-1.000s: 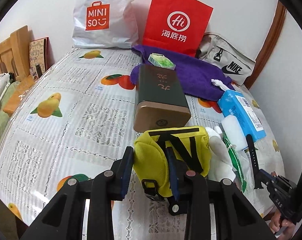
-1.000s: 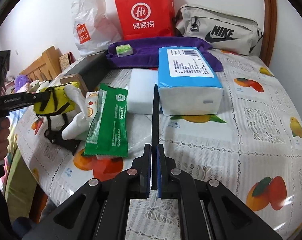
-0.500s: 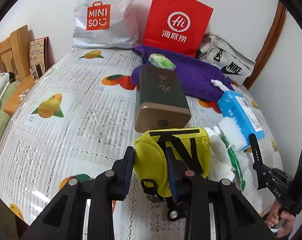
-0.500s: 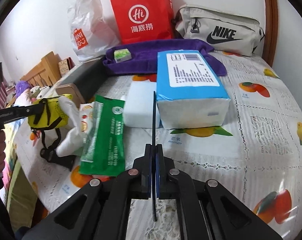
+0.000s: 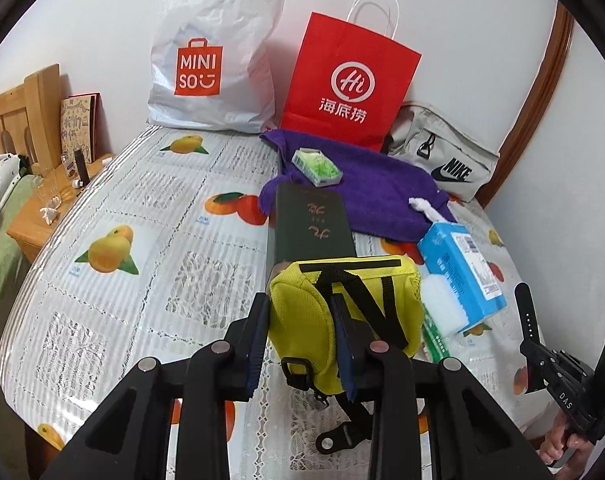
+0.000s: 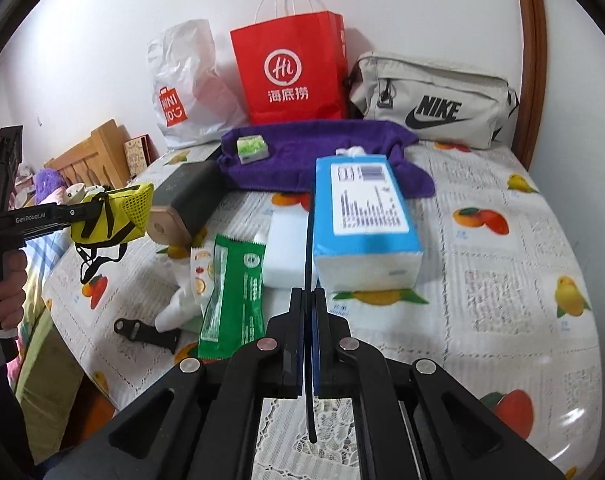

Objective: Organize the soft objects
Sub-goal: 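Carry the yellow bag in the left tool and stick in the right tool toward the towel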

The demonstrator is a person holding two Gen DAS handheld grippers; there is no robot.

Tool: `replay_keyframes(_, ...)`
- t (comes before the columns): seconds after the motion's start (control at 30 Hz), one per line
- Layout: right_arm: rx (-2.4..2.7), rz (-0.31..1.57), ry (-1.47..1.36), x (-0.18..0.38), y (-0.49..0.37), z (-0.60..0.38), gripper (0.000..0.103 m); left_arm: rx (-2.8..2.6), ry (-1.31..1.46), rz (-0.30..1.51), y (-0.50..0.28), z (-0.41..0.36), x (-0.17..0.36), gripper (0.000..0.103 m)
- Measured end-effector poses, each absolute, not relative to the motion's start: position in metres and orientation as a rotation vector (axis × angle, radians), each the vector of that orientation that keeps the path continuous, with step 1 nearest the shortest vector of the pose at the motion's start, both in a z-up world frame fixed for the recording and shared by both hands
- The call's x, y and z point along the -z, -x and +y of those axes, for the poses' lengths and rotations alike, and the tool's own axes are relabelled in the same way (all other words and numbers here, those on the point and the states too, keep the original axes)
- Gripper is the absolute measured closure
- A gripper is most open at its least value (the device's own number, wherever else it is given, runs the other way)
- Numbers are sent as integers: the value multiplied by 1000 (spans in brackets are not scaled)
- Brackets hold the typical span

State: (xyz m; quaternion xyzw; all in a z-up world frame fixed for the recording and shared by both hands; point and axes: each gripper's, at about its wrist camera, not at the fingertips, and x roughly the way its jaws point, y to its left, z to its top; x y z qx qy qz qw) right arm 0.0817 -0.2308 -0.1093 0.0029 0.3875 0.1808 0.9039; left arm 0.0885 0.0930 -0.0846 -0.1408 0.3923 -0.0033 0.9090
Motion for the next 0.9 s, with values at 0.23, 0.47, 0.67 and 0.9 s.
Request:
replay_keyframes(0.23, -368, 787, 10, 95, -97, -228, 100, 3, 287, 805, -99, 95, 75, 74)
replay_keyframes(0.47, -368, 785, 18, 85, -123, -222, 100, 4, 271, 803, -117, 93, 64, 74)
replay_keyframes(0.67, -372, 780, 22, 76, -148, -215, 100, 7, 260, 809, -141, 91, 61, 74)
replay_keyframes(0.9, -374, 768, 30, 68, -185, -210, 100, 14, 247, 813, -174, 90, 57, 74)
